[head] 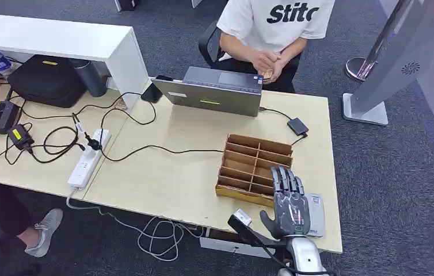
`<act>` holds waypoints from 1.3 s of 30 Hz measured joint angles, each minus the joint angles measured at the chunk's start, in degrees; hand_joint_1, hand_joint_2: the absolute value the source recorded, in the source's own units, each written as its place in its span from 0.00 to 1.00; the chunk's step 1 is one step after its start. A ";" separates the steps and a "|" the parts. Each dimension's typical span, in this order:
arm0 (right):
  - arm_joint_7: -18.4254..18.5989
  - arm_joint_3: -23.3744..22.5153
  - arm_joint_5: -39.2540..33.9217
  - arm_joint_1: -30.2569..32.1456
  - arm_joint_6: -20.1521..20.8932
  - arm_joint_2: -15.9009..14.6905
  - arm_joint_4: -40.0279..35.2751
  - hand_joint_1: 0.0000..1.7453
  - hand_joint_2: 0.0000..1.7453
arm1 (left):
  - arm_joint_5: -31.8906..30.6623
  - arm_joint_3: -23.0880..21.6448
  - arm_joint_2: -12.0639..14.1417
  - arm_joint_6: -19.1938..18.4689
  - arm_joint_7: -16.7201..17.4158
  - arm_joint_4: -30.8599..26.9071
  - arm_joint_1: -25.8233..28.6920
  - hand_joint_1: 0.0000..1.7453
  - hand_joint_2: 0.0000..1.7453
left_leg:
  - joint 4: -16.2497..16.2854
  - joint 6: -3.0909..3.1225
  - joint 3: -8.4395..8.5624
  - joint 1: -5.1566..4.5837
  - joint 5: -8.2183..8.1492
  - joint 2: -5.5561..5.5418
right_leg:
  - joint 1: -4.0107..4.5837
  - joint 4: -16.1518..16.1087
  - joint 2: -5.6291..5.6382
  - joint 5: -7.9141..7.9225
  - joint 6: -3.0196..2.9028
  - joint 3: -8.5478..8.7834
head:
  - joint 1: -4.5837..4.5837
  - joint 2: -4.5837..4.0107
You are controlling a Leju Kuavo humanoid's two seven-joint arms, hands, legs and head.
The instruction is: Pass the card to the sensor for recognition and then transmit it.
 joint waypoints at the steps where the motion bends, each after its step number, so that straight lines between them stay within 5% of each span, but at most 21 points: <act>1: 0.07 0.00 0.04 -0.04 0.00 0.00 0.16 0.00 1.00 | 0.00 0.00 0.00 0.00 0.00 0.00 0.00 0.00 1.00 | 0.00 0.00 0.00 0.00 0.00 0.00 | 0.00 0.00 0.00 0.00 0.00 0.00 | 0.00 0.00; 4: 0.24 -0.04 0.11 -0.21 0.04 0.00 0.66 0.01 1.00 | 0.04 -0.02 -0.02 0.00 0.00 0.00 0.00 0.00 1.00 | 0.00 0.00 0.00 0.00 0.00 0.00 | 0.00 0.00 0.00 0.00 0.00 0.00 | 0.00 0.00; 5: 0.44 -0.09 0.29 -0.26 0.09 0.00 0.86 0.22 1.00 | 0.04 0.00 -0.02 0.00 0.00 0.00 0.00 0.00 1.00 | 0.00 0.00 0.00 0.00 0.00 0.00 | 0.00 0.00 0.00 0.00 0.00 0.00 | 0.00 0.00; 16: 1.27 -0.81 1.75 -0.74 0.17 0.00 3.30 0.22 1.00 | 0.04 -0.02 -0.15 0.00 0.00 0.00 -0.01 0.00 1.00 | 0.00 0.00 0.00 0.00 0.00 0.00 | 0.00 0.00 0.00 0.00 0.00 0.00 | 0.00 0.00; 17: 1.27 -0.90 1.81 -0.77 0.17 0.00 3.43 0.76 1.00 | 0.04 -0.02 -0.15 0.00 0.00 0.00 -0.01 0.00 1.00 | 0.00 0.00 0.00 0.00 0.00 0.00 | 0.00 0.00 0.00 0.00 0.00 0.00 | 0.00 0.00; 19: 1.27 -1.07 1.86 -0.86 0.20 0.00 3.63 0.94 1.00 | 0.06 -0.02 -0.15 0.00 0.00 0.00 -0.01 0.00 1.00 | 0.00 0.00 0.00 0.00 0.00 0.00 | 0.00 0.00 0.00 0.00 0.00 0.00 | 0.00 0.00; 24: 1.77 -1.42 1.99 -1.26 0.31 0.00 4.37 0.88 1.00 | 0.07 -0.02 -0.15 0.00 0.00 0.00 -0.01 0.00 1.00 | 0.00 0.00 0.00 0.00 0.00 0.00 | 0.00 0.00 0.00 0.00 0.00 0.00 | 0.00 0.00; 39: -0.17 -4.17 3.00 -3.07 -1.97 0.00 7.63 0.98 1.00 | 0.70 -0.02 -0.17 0.09 0.00 0.00 -0.03 0.00 1.00 | 0.00 0.00 0.02 0.00 0.00 0.00 | 0.00 0.00 0.00 0.00 0.00 0.01 | 0.00 0.00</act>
